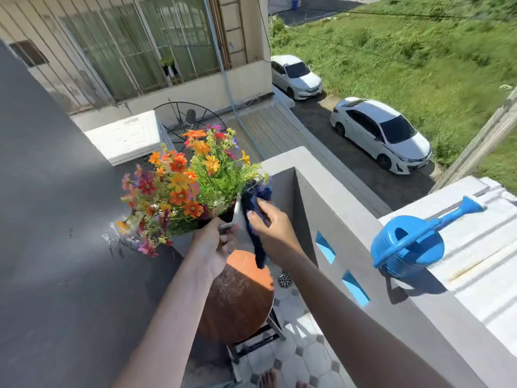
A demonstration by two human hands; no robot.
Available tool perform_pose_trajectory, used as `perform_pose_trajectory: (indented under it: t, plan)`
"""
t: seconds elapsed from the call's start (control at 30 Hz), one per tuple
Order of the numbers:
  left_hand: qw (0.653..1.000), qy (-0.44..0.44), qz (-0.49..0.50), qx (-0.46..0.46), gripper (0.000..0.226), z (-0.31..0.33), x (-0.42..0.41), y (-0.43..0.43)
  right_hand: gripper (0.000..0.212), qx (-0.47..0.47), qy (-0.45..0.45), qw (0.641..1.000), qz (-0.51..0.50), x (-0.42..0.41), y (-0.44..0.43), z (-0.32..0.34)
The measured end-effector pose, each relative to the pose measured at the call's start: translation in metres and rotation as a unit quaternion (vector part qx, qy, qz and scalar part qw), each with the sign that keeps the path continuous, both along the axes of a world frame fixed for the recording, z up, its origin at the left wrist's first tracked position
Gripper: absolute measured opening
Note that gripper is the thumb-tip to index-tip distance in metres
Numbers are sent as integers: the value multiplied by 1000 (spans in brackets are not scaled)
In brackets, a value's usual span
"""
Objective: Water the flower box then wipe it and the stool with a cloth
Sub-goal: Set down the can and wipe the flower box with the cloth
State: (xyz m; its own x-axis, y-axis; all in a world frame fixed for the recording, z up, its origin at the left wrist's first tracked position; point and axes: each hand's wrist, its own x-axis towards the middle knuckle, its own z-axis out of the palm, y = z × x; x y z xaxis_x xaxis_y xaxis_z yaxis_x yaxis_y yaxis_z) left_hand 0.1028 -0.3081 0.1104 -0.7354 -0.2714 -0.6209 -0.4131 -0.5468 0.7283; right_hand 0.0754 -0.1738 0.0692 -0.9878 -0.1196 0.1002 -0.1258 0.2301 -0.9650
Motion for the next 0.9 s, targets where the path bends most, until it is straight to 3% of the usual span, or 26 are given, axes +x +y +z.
perform_pose_trajectory:
  t: [0.07,0.2,0.27,0.4,0.53,0.67,0.8,0.9]
  plan:
    - [1000,13,6,1,46,9,3,5,35,12,60,998,5,18,9,-3]
    - [1000,21,10,10,36,19,8,15,30,28,144,989,12,44,26,-25]
    - [999,27,2,22,33,22,12,19,33,35,124,992,-4,45,32,-36]
    - [999,41,0,8,29,31,19,23,37,-19,-8,999,-32,47,33,-29]
    - [999,48,-2,-12,27,33,21,26,30,-18,108,993,-42,50,21,-2]
    - [999,48,-9,-23,28,38,22,28,30,-33,157,986,-41,38,13,20]
    - [998,49,-30,-34,29,45,32,30,32,-48,129,989,-53,14,14,42]
    - [997,48,-56,-15,17,50,36,30,28,-28,84,993,-77,-9,24,48]
